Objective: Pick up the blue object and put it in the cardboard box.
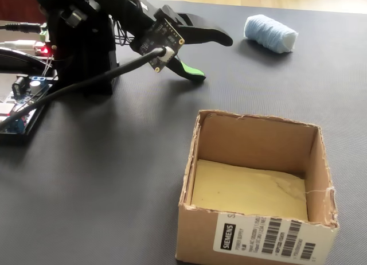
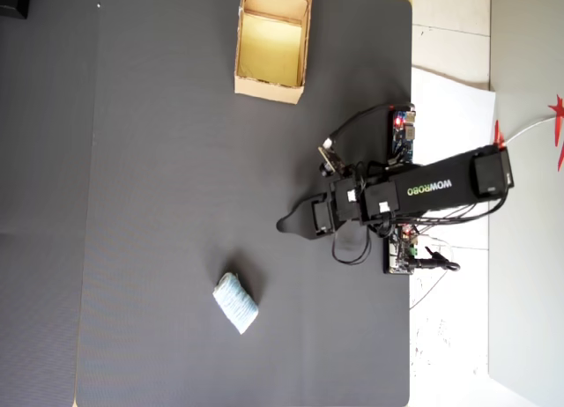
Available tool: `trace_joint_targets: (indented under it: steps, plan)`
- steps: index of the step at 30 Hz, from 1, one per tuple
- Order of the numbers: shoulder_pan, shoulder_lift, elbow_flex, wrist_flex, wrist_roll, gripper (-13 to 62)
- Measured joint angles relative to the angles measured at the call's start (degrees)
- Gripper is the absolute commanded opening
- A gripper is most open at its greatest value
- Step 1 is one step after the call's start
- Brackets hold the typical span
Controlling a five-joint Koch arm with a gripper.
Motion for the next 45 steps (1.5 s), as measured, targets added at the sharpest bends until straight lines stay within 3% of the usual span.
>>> trace_joint_targets:
  steps: [12,25,34,45]
  plan:
    - [-13.97,0.0,-0.35,0.0,-0.09,33.7]
    - [-18.54,-0.44,-6.86,10.28,-0.09,32.8]
    - [-18.54,-15.91,-36.3,26.37,-0.62,32.9]
    - [-16.52,-37.97,-60.73,39.2,-3.25,33.1]
